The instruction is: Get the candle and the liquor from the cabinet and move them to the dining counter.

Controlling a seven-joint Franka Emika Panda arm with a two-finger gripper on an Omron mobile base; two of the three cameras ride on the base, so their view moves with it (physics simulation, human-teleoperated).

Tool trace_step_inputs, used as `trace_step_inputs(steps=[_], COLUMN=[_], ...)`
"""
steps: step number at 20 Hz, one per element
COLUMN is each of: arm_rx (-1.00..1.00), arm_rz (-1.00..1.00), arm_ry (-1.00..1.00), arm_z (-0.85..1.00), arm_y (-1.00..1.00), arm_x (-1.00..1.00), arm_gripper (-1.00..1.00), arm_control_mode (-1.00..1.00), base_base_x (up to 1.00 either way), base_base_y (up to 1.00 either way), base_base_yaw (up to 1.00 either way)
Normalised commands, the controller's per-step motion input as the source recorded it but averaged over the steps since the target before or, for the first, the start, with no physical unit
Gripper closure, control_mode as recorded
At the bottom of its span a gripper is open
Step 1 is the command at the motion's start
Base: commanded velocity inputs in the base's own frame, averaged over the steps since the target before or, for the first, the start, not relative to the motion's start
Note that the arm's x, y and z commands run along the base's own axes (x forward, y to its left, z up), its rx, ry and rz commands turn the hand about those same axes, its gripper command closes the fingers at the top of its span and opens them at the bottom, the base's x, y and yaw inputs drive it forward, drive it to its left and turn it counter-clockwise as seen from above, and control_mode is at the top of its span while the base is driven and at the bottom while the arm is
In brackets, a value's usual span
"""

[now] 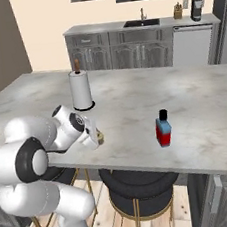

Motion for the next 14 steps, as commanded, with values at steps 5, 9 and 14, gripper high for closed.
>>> trace_step_inputs(steps=[5, 9, 14], arm_rx=[0.00, 0.00, 0.00], arm_rz=[-0.04, -0.05, -0.06], arm_ry=[0.00, 0.00, 0.00], arm_z=[-0.20, -0.20, -0.20], arm_y=[-0.18, -0.18, -0.15], arm_x=[0.20, 0.22, 0.23], arm_gripper=[1.00, 1.00, 1.00], arm_control_mode=[-1.00, -1.00, -1.00], base_base_x=[0.00, 0.00, 0.00], base_base_y=[0.00, 0.00, 0.00], base_base_yaw=[0.00, 0.00, 0.00])
